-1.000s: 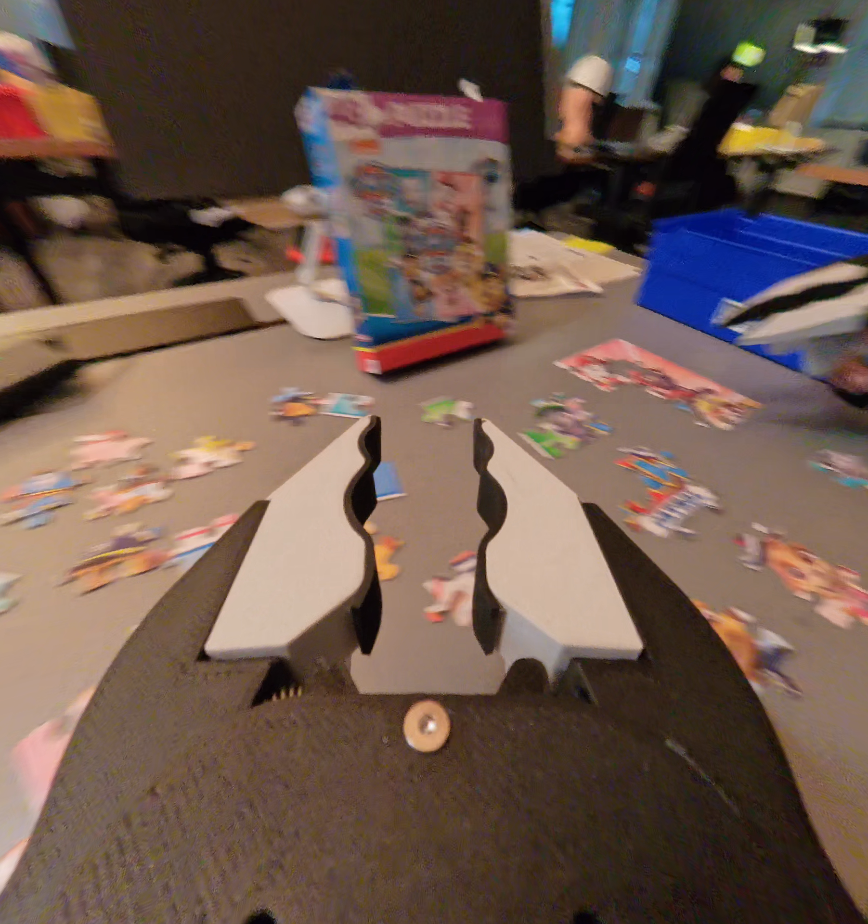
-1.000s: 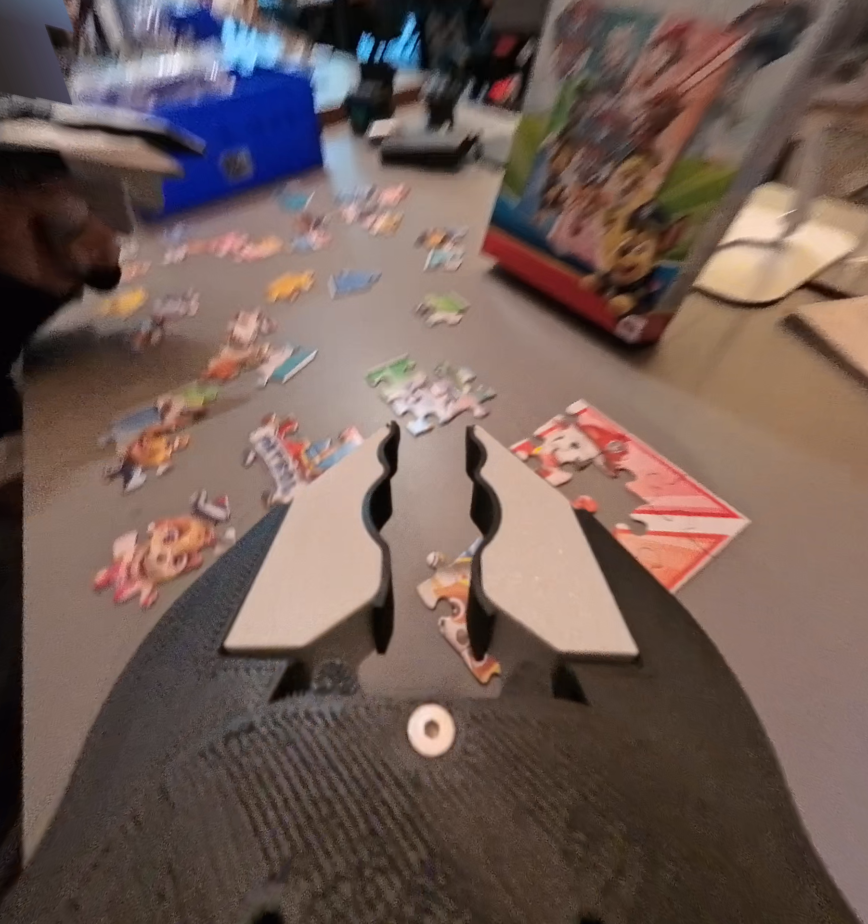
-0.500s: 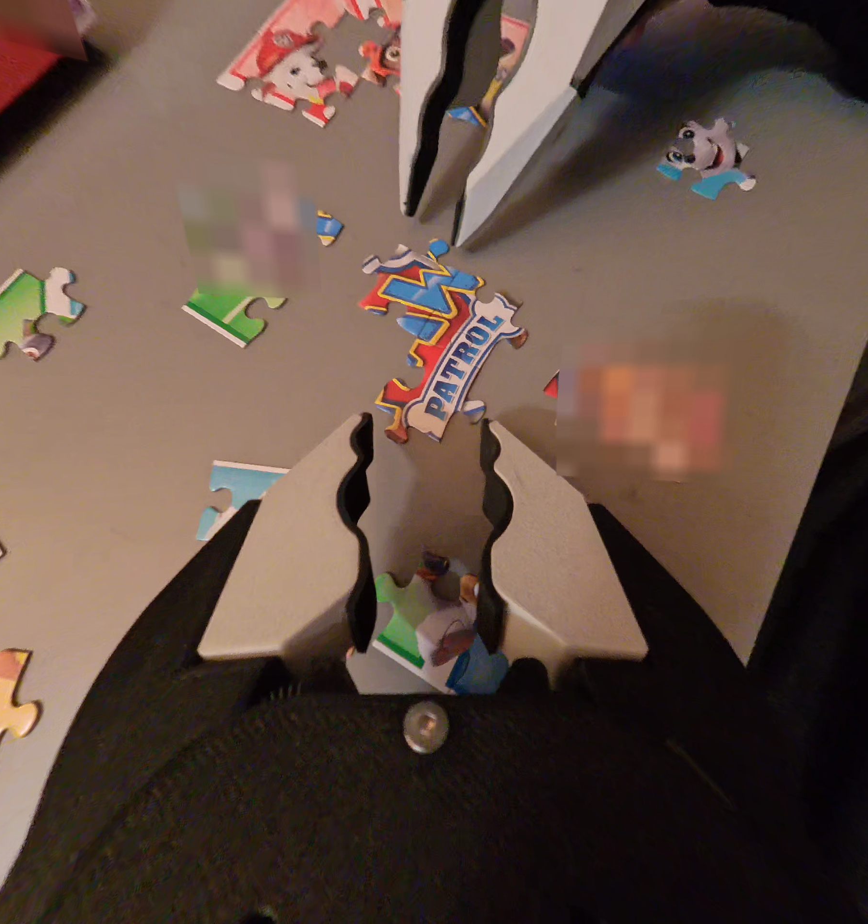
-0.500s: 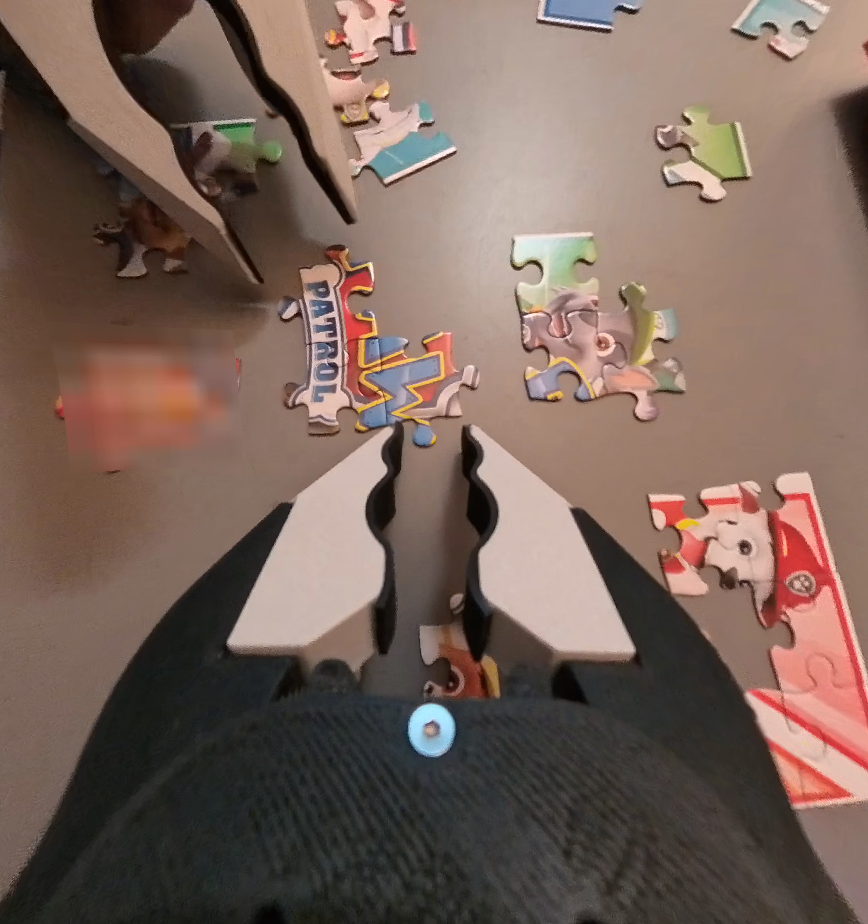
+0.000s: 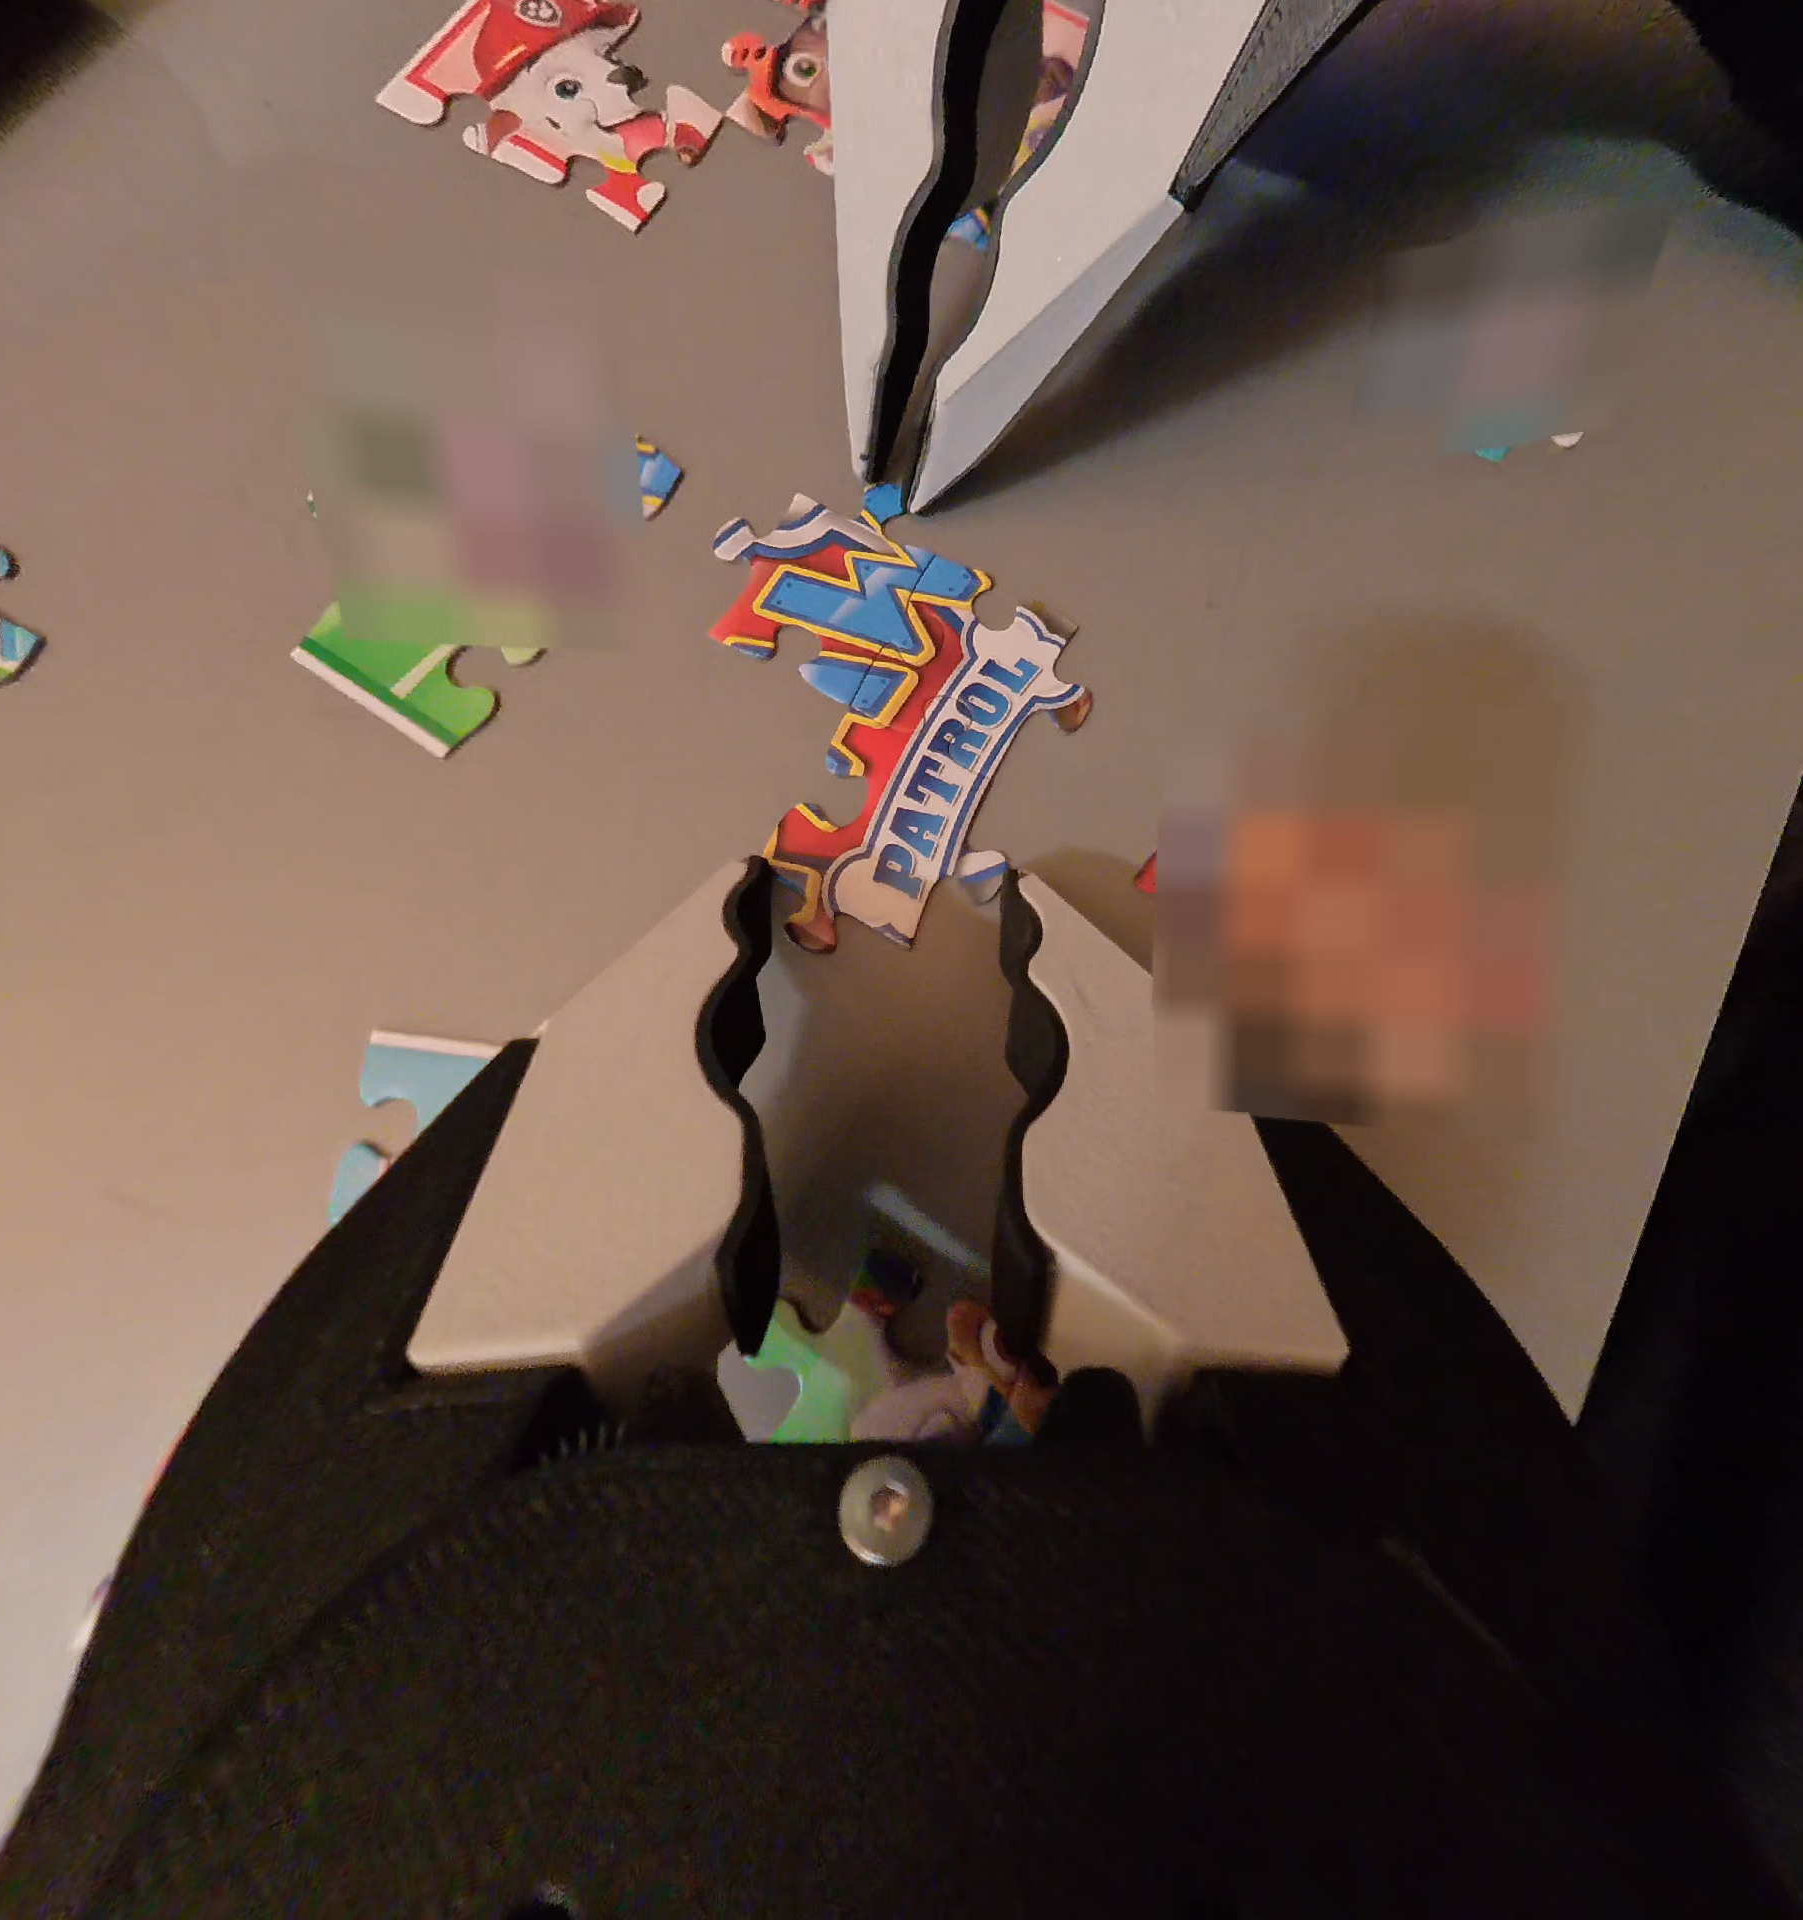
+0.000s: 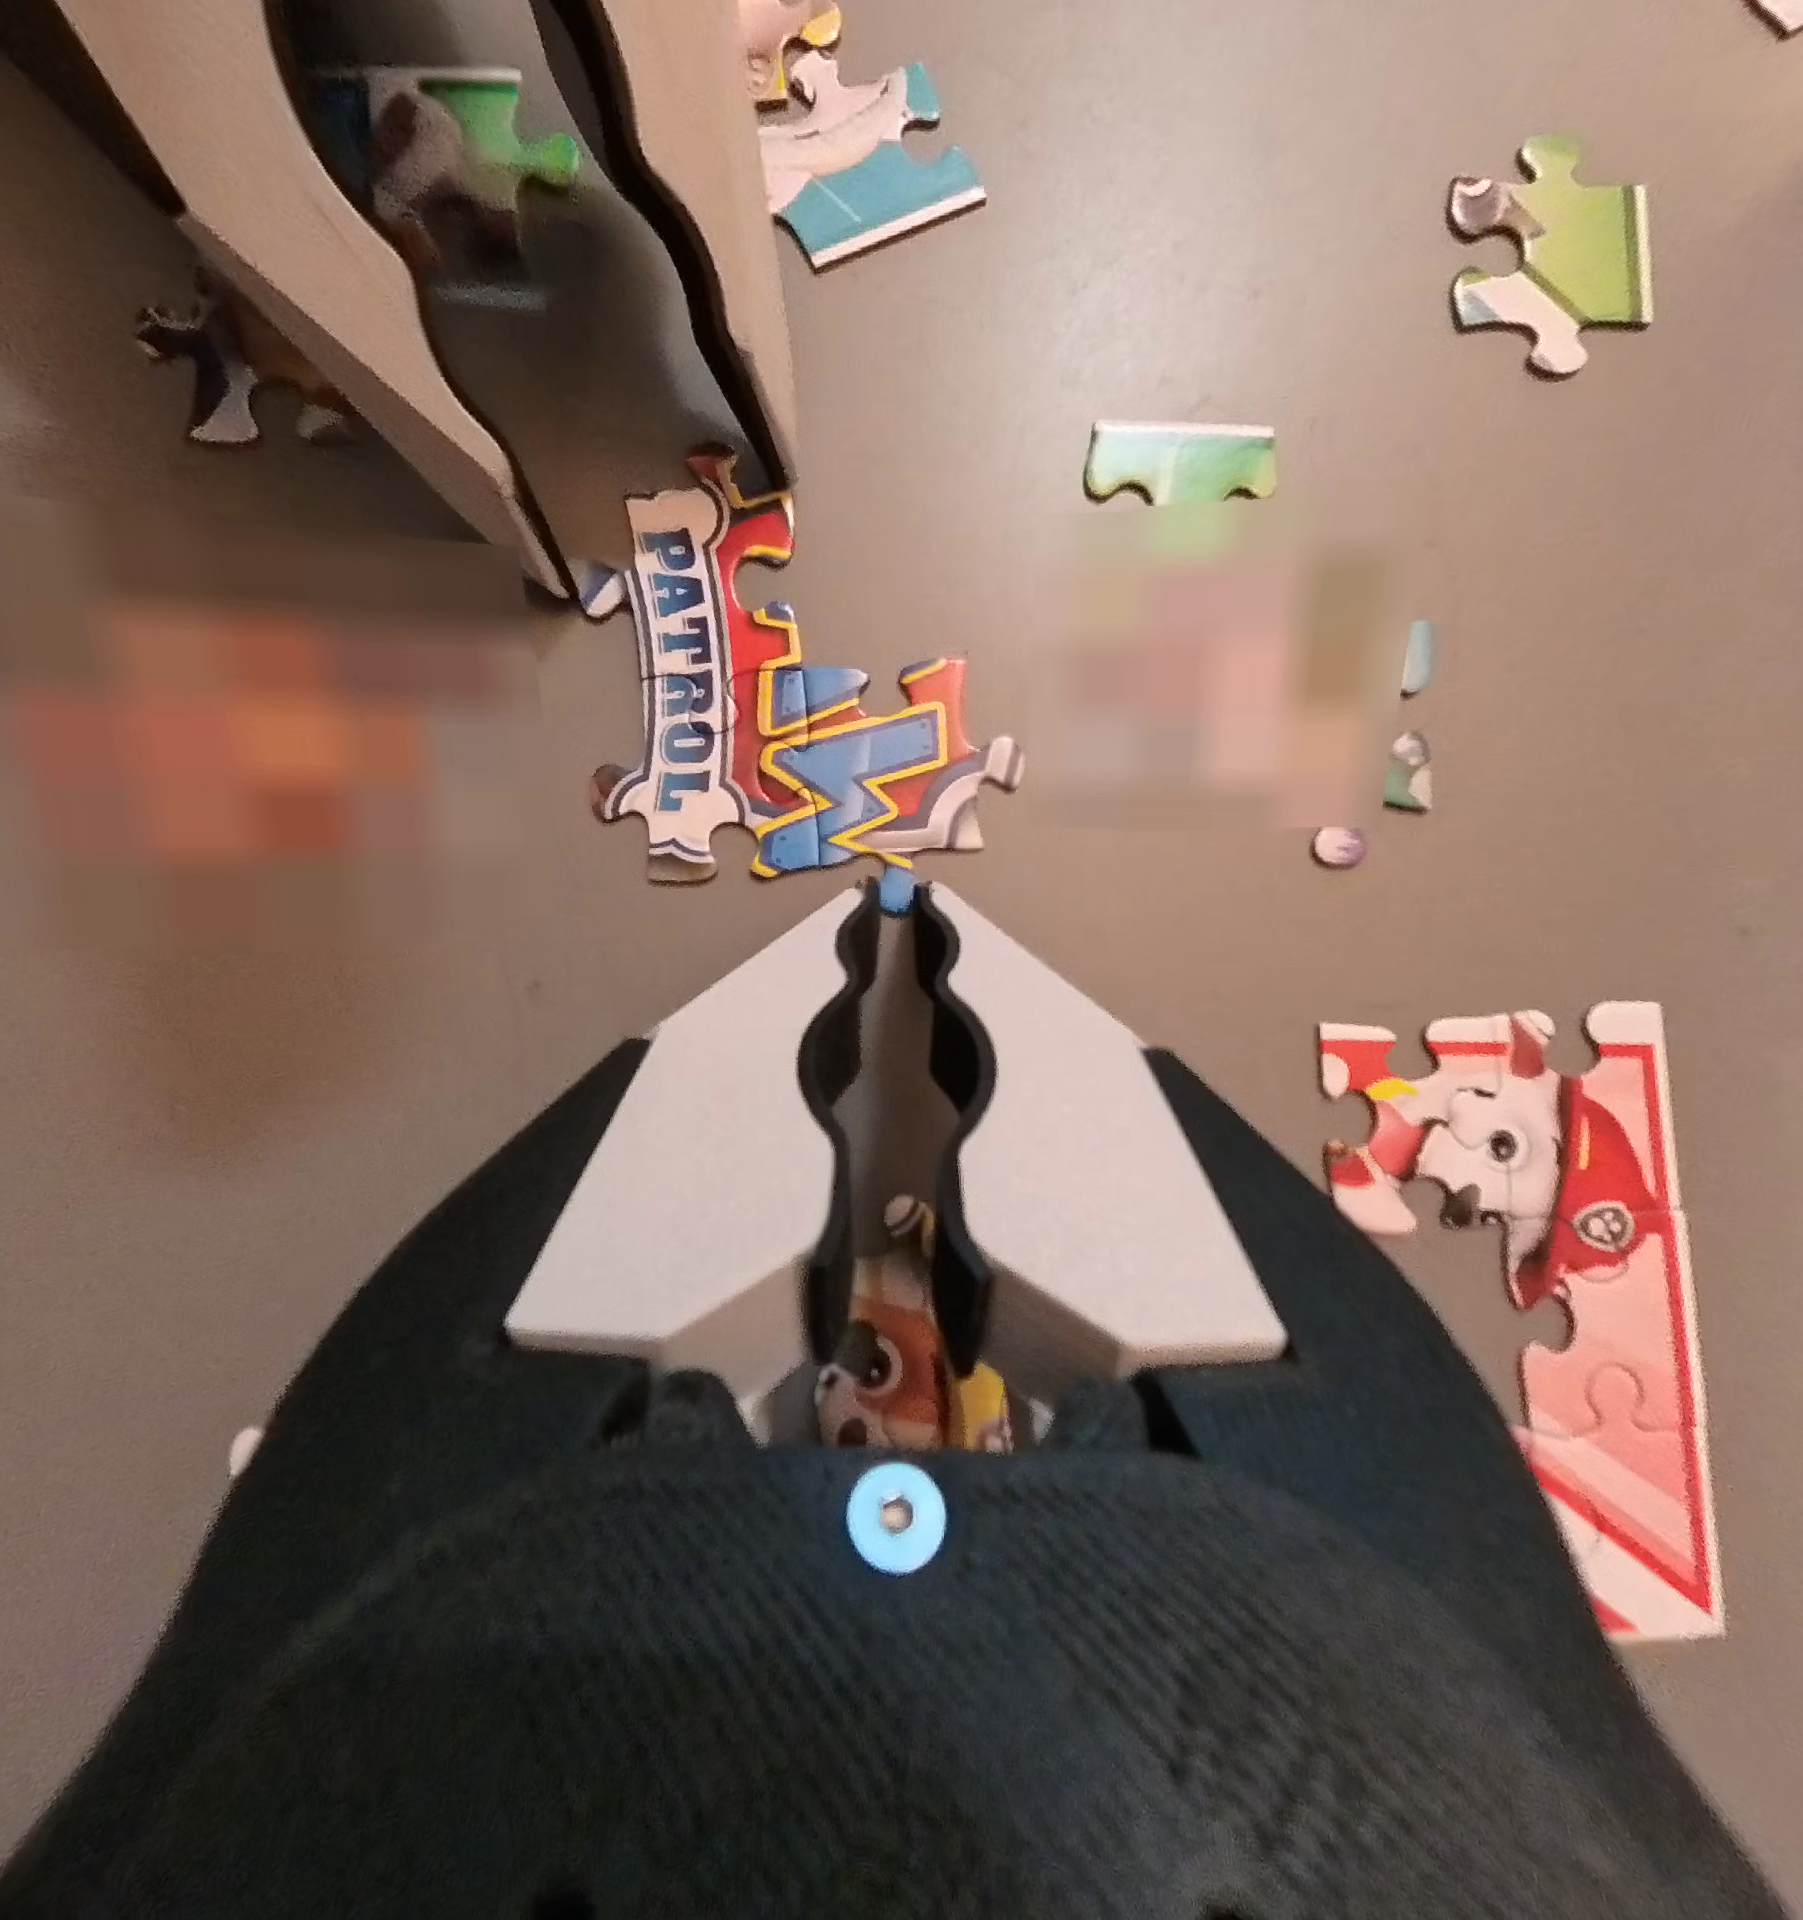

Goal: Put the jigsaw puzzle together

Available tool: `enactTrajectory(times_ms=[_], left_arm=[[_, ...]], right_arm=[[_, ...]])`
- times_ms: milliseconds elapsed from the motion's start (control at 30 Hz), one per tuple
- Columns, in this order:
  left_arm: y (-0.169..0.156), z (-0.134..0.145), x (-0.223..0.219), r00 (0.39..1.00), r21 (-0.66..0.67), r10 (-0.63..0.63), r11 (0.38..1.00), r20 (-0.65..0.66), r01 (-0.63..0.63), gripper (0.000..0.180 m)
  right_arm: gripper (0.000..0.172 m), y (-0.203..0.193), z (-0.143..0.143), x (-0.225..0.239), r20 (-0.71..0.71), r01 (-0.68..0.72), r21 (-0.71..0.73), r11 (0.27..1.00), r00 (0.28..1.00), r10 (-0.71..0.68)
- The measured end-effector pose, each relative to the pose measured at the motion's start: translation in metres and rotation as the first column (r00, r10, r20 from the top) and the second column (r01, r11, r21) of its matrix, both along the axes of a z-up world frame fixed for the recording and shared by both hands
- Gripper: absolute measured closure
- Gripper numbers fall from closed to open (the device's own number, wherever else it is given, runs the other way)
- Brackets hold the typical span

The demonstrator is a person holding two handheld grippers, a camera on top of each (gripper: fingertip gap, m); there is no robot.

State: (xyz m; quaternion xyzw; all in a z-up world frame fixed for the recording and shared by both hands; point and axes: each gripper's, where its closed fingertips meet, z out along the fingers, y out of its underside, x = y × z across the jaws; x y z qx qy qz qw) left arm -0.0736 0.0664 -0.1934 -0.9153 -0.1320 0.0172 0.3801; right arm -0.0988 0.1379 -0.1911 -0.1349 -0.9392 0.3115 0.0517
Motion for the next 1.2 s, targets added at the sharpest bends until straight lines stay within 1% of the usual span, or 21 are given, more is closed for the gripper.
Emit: enactTrajectory(times_ms=[33,133,233,367,467,567,767,900,967,1200], left_arm=[[0.003,0.0,0.0,1.0,0.0,-0.006,1.0,-0.001,0.006,0.139],[0.018,0.0,0.0,1.0,0.006,-0.025,1.0,0.008,0.025,0.14],[0.036,0.0,0.0,0.999,0.015,-0.046,0.999,0.015,0.046,0.14],[0.053,0.0,-0.002,0.998,0.001,-0.062,0.998,-0.005,0.062,0.141],[0.058,0.0,-0.004,0.998,0.0,-0.059,0.998,-0.01,0.059,0.143],[0.059,0.0,-0.005,0.999,0.007,-0.047,0.999,0.001,0.047,0.146],[0.057,0.0,-0.005,0.999,0.006,-0.038,0.999,-0.004,0.038,0.146],[0.054,0.0,-0.004,0.999,0.008,-0.034,0.999,-0.006,0.034,0.147],[0.053,0.0,-0.004,0.999,0.015,-0.035,0.999,0.003,0.035,0.147],[0.052,0.001,-0.002,0.999,0.029,-0.043,0.999,0.024,0.043,0.147]], right_arm=[[0.172,0.003,0.002,0.0,-0.004,0.002,0.001,1.0,1.0,-0.002],[0.172,0.014,0.006,-0.001,-0.012,0.031,0.012,0.999,0.999,-0.031],[0.172,0.034,0.012,-0.006,-0.056,0.096,0.044,0.994,0.994,-0.093],[0.169,0.06,0.033,-0.011,-0.104,0.218,-0.03,0.975,0.97,-0.22],[0.161,0.072,0.037,-0.008,-0.106,0.264,-0.057,0.963,0.957,-0.268],[0.157,0.069,0.027,-0.003,-0.08,0.249,-0.036,0.968,0.965,-0.251],[0.156,0.058,0.0,0.0,-0.003,0.199,0.053,0.979,0.98,-0.199],[0.155,0.059,-0.002,-0.003,0.014,0.207,0.045,0.977,0.978,-0.208],[0.158,0.058,-0.002,-0.002,0.036,0.201,0.038,0.979,0.979,-0.202],[0.16,0.051,-0.002,-0.005,0.037,0.169,0.049,0.984,0.985,-0.171]])
